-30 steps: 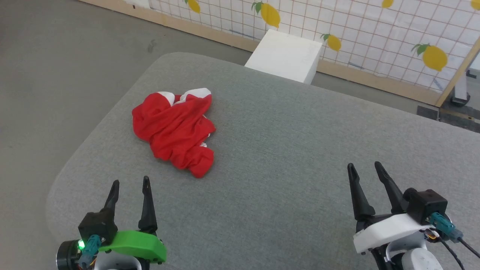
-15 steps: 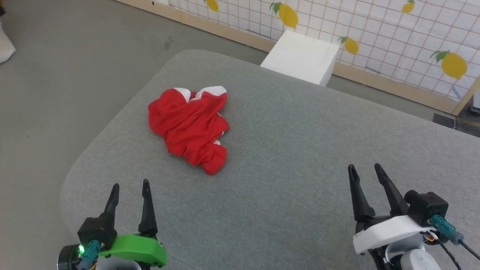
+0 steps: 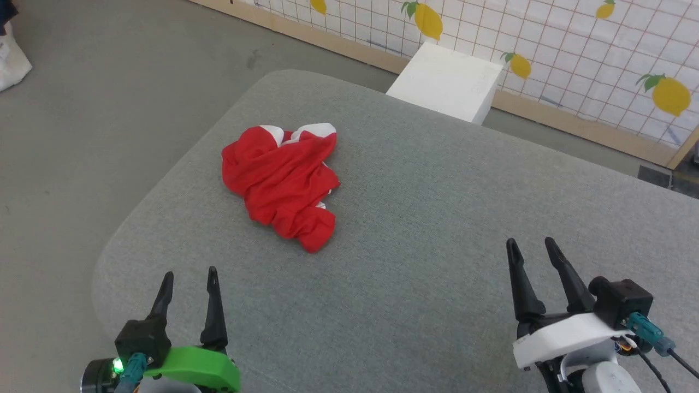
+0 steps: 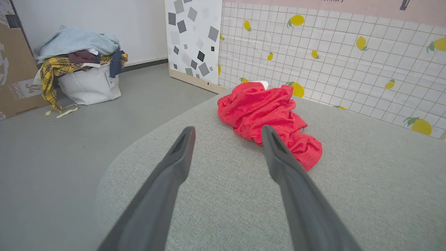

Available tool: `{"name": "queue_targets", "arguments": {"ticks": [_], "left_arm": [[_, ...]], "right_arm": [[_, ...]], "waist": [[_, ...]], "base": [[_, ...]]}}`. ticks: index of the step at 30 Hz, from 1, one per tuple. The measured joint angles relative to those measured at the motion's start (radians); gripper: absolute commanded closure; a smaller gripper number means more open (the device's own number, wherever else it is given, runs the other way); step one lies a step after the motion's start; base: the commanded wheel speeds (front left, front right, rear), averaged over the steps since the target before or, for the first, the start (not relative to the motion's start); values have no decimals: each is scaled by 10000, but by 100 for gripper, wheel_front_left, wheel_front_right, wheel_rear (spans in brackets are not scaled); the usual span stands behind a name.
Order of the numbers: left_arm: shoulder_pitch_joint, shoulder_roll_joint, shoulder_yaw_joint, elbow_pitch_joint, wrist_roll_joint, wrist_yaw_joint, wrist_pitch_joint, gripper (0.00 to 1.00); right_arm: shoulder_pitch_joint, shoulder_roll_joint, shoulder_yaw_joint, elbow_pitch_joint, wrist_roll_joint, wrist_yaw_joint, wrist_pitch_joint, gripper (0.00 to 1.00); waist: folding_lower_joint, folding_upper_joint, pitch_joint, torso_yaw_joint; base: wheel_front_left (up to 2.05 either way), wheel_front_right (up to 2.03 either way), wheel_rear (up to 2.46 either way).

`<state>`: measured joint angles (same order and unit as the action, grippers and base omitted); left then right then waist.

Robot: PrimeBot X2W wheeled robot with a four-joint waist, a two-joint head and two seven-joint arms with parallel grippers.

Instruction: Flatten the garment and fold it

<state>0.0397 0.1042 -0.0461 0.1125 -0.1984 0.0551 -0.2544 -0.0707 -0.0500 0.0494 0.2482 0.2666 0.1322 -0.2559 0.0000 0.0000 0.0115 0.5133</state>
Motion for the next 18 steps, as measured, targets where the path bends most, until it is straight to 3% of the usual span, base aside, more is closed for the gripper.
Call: {"name": "queue_targets", "arguments": {"ticks": [6, 12, 18], "left_arm": [[-696, 535, -71, 288, 36, -351, 211, 0], [-3253, 1177, 155, 1605, -711, -1258, 1306, 0], [-5588, 1653, 337, 3760, -2082, -1639, 3630, 0]], "right_arm": [[-307, 2, 0, -15, -173, 0, 0, 0], [-943, 8, -71, -362, -711, 0, 230, 0], [-1348, 6, -295, -909, -1110, 0, 581, 0]], "waist": [[0, 0, 219, -209], [0, 0, 821, -604], [0, 0, 1704, -1247]], "base": [[0, 0, 0], [0, 0, 0], [0, 0, 0]]}}
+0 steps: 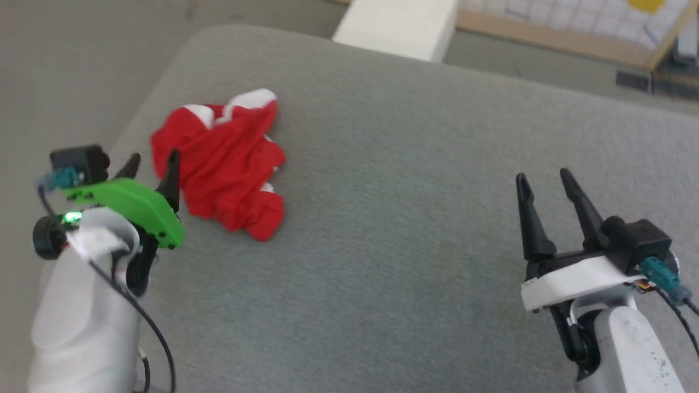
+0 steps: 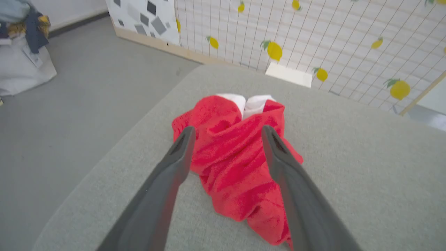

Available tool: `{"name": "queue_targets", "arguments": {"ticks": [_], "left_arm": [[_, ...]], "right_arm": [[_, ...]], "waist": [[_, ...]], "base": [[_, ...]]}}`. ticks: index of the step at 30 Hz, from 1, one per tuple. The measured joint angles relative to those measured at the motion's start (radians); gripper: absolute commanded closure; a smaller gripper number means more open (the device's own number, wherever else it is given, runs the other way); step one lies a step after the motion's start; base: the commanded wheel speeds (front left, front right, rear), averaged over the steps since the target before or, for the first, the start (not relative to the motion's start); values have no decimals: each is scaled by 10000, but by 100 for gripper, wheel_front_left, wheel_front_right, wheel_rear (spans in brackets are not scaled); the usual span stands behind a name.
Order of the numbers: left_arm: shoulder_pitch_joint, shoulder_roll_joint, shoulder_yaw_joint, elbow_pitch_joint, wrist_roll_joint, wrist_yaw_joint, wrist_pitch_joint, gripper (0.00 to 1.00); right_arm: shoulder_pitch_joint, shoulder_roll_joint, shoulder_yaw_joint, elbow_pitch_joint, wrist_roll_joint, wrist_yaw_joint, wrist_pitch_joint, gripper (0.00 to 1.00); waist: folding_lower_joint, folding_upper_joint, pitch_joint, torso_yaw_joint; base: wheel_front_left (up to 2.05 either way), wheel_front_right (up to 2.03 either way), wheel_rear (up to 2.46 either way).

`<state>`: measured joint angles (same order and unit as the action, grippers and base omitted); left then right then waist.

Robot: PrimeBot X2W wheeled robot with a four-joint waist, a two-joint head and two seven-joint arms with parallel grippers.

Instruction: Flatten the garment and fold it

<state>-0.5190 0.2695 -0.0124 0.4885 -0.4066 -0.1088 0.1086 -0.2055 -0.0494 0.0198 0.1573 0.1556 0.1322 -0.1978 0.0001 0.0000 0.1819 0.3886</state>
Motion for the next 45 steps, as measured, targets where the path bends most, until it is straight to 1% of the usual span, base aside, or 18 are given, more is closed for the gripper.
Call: {"name": "queue_targets", "arguments": {"ticks": [2, 4, 7, 12, 15, 16, 17, 18, 22, 25, 28, 31, 35, 38, 41, 43, 45], "left_arm": [[-420, 102, -81, 579, -683, -125, 1127, 0], [-801, 230, -163, 1022, -1266, -140, 2046, 0], [-1194, 472, -376, 1478, -1726, -146, 3195, 0], [-1325, 688, -650, 2102, -1952, -146, 4330, 0], [-1419, 761, -510, 2376, -2240, -127, 4798, 0], [-1443, 769, -384, 2376, -2472, -127, 4780, 75], [-1442, 811, -347, 2355, -2533, -127, 4600, 100], [-1440, 863, -364, 2326, -2518, -128, 4470, 100], [-1442, 909, -332, 2094, -2339, -134, 3137, 100], [-1684, 1091, -339, 1657, -2010, -134, 2255, 100], [-2316, 1244, -380, 851, -1833, -134, 1611, 100], [-2826, 1149, -725, -236, -1877, -138, 1452, 100], [-2971, 780, -1511, -1708, -2266, -146, 1898, 100], [-2823, 443, -2096, -2483, -2621, -148, 2472, 100], [-2198, 94, -2683, -2888, -2683, -144, 2964, 100], [-1536, -222, -3112, -2963, -2842, -138, 3317, 100], [-842, -543, -3751, -2832, -2872, -136, 3689, 100]], "right_arm": [[-44, 0, -96, -151, -88, 0, 54, 0], [-58, 0, -211, -274, -157, 0, 100, 0], [-67, -15, -274, -410, -228, 0, 142, 0], [-138, -8, -253, -510, -244, 0, 163, 0], [-221, -8, -190, -504, -230, 0, 171, 0], [-237, -6, -142, -487, -224, 0, 169, 0], [-250, -6, -98, -449, -194, 0, 161, 0], [-257, -8, -50, -426, -138, 0, 125, 0], [-270, -4, 94, -251, -36, 0, 23, 0], [-271, -8, 174, -29, 173, 0, -84, 0], [-267, -4, 326, 221, 408, 0, -230, 0], [-244, -6, 416, 418, 635, 0, -326, 0], [-142, 2, 389, 660, 926, 0, -420, 0], [16, -4, 305, 834, 1055, 0, -497, 0], [297, -6, 92, 943, 1101, 0, -516, 0], [473, -4, -58, 972, 1112, 0, -550, 0], [625, -8, -288, 974, 1116, 0, -577, 0]], "waist": [[0, 0, 288, -232], [1, 0, 606, -487], [1, 0, 1033, -816], [1, 0, 1617, -1284], [0, 1, 1844, -1521], [0, 1, 1895, -1598], [0, 0, 1928, -1671], [0, 1, 1936, -1720], [0, 0, 1768, -1827], [0, 0, 1487, -1859], [0, 0, 1095, -1910], [-1, 0, 699, -2022], [-1, 0, 256, -2333], [-1, 1, 9, -2743], [-1, 1, -154, -3191], [-1, 0, -238, -3478], [-1, 1, -305, -3787]], "base": [[0, 0, 0], [0, 0, 0], [0, 0, 0], [0, 0, 0], [0, 0, 0], [0, 0, 0], [0, 0, 0], [0, 0, 0], [0, 0, 0], [0, 0, 0], [0, 0, 0], [0, 0, 0], [0, 0, 0], [0, 0, 0], [0, 0, 0], [0, 0, 0], [0, 0, 0]]}}
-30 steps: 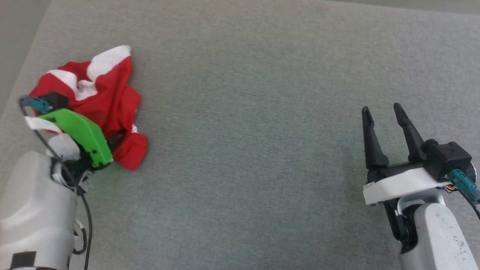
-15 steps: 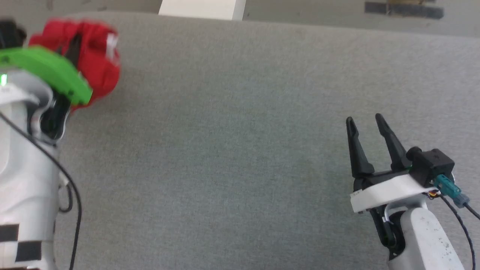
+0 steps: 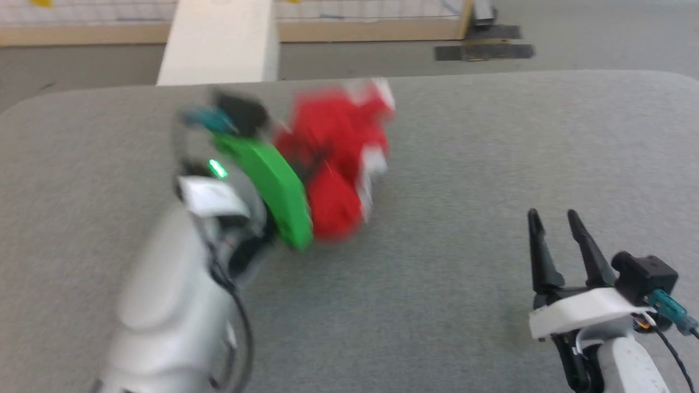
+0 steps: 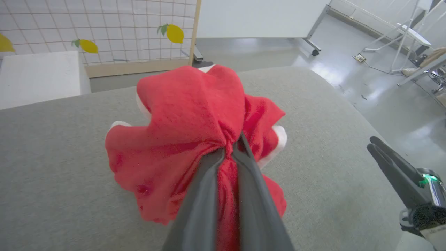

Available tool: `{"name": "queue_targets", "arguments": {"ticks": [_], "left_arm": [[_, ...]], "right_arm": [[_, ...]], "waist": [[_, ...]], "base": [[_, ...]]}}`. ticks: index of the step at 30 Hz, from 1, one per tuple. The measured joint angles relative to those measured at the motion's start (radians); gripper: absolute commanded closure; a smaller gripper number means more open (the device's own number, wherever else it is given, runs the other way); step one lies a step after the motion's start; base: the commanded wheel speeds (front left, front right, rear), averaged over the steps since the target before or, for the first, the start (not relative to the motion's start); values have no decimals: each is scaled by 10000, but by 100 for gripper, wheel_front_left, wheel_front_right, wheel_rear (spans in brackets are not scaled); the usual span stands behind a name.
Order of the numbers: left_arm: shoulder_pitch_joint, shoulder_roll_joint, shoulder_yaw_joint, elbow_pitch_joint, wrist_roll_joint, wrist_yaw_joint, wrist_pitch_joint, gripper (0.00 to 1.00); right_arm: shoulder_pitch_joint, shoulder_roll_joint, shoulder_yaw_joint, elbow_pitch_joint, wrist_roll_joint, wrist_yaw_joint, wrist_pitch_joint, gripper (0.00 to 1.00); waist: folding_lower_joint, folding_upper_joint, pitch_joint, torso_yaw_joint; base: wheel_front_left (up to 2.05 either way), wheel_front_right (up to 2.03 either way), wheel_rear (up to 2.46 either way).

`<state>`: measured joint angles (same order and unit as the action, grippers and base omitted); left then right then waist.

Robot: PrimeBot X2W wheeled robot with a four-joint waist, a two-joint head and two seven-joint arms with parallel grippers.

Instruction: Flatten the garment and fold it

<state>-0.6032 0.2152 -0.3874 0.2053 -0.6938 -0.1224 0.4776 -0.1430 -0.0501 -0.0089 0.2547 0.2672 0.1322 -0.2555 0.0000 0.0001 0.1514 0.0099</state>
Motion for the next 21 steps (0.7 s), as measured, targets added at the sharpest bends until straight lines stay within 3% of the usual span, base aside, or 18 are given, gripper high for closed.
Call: {"name": "queue_targets", "arguments": {"ticks": [7, 8, 9, 10, 16, 21], "left_arm": [[1801, -548, -1484, 1521, 31, 4, 788, 100], [2006, -677, -1582, 1701, -69, 2, 849, 84], [2143, -790, -1649, 1816, -138, 4, 859, 31], [2203, -892, -1611, 1841, -259, 4, 826, 0], [2055, -1018, -293, 980, -963, 199, -355, 0], [1988, -428, 1181, -40, -738, 679, -2316, 0]], "right_arm": [[78, -8, -176, -102, 75, 0, -4, 0], [95, -6, -174, -128, 88, 0, -4, 0], [120, -4, -176, -138, 121, 0, -4, 0], [157, -10, -176, -144, 182, 0, -4, 0], [254, -8, -38, -163, 267, 0, -4, 0], [264, -4, 73, -105, 334, 0, -4, 0]], "waist": [[0, 0, -70, -825], [0, 0, -78, -920], [0, 0, -92, -994], [0, 0, -117, -1041], [0, 0, -277, -860], [0, 0, -511, -536]], "base": [[0, 0, 0], [0, 0, 0], [0, 0, 0], [0, 0, 0], [0, 0, 0], [0, 0, 0]]}}
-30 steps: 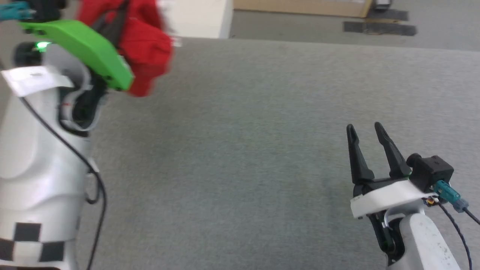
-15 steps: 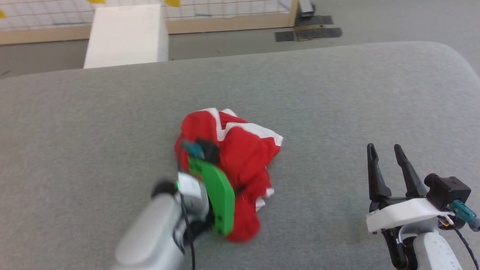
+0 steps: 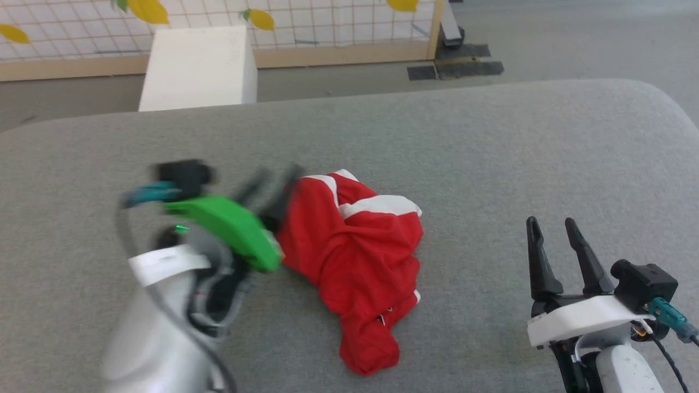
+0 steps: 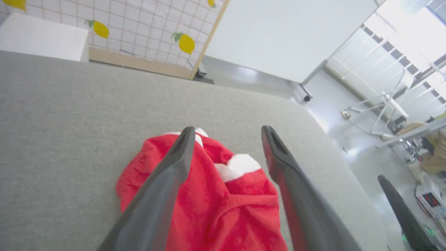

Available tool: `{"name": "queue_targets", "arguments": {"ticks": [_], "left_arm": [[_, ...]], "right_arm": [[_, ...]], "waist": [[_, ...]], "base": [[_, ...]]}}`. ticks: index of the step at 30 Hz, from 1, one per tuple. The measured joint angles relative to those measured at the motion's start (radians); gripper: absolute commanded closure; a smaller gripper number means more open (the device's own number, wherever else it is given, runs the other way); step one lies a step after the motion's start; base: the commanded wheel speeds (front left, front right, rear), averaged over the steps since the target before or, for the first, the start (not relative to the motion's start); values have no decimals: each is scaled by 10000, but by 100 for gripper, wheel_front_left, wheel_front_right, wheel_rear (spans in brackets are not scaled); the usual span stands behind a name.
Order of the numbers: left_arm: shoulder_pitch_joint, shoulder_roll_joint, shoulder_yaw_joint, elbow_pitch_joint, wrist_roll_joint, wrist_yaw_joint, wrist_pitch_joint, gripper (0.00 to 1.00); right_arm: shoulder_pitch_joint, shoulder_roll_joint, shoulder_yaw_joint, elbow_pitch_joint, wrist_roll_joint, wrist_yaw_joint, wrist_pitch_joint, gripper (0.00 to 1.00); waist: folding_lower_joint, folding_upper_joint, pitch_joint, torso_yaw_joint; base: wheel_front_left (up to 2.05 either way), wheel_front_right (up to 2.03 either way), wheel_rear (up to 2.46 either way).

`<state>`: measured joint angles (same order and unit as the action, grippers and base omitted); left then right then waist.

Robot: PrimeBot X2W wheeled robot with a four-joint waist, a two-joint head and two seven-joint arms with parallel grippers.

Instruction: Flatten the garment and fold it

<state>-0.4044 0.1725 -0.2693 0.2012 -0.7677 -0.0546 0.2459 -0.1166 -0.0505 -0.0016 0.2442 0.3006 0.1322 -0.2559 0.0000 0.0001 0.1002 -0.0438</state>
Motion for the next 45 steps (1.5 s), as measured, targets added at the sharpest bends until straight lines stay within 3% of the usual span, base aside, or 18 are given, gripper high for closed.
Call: {"name": "queue_targets", "arguments": {"ticks": [5, 9, 11, 17, 23, 27, 32, 33, 34, 35, 39, 45], "left_arm": [[653, 988, 708, -265, 1478, 441, -2556, 0], [1717, 1120, 708, -221, 2474, 694, -4349, 0], [2072, 1070, 665, -238, 2704, 848, -4694, 0], [2505, 629, 1047, -688, 2924, 993, -4987, 0], [2501, 288, 1363, -1149, 3127, 803, -5030, 0], [2495, 36, 1538, -1126, 3170, 596, -5032, 0], [2475, -213, 1822, -1047, 3275, 270, -5032, 0], [2475, -236, 1881, -1030, 3313, 232, -5032, 0], [2475, -257, 1939, -1014, 3375, 199, -5032, 0], [2477, -284, 2002, -999, 3459, 188, -5032, 0], [2491, -453, 2226, -897, 3645, 102, -5032, 0], [2525, -560, 2334, -777, 3724, -65, -5032, 0]], "right_arm": [[0, 2, 56, 387, 0, 0, 8, 0], [-18, -2, 50, 723, -88, 0, 493, 0], [-149, 8, 17, 882, -174, 0, 976, 0], [-1930, -2, 230, 1756, -744, 0, 3827, 0], [-3954, -4, 754, 3235, -1532, 0, 6673, 0], [-4279, -2, 1300, 3877, -1475, 0, 7473, 0], [-4460, -17, 1632, 4100, -1306, -2, 7382, 0], [-4498, -27, 1630, 4111, -1306, -2, 7325, 24], [-4544, -33, 1624, 4107, -1315, -2, 7198, 64], [-4581, -31, 1601, 4100, -1323, -2, 7005, 96], [-4567, 17, 1120, 4015, -1264, 0, 6253, 100], [-4163, 21, -859, 2886, -1475, 0, 5593, 100]], "waist": [[0, 0, -223, 274], [0, 0, -284, 478], [0, 0, -264, 575], [0, 0, 82, 781], [0, -1, 651, 1084], [0, -1, 969, 1371], [0, 0, 1339, 1732], [0, 0, 1382, 1775], [0, -1, 1418, 1807], [0, 0, 1457, 1828], [0, 0, 1405, 1768], [0, -1, 1078, 1449]], "base": [[0, 0, 0], [0, 0, 0], [0, 0, 0], [0, 0, 0], [0, 0, 0], [0, 0, 0], [0, 0, 0], [0, 0, 0], [0, 0, 0], [0, 0, 0], [0, 0, 0], [0, 0, 0]]}}
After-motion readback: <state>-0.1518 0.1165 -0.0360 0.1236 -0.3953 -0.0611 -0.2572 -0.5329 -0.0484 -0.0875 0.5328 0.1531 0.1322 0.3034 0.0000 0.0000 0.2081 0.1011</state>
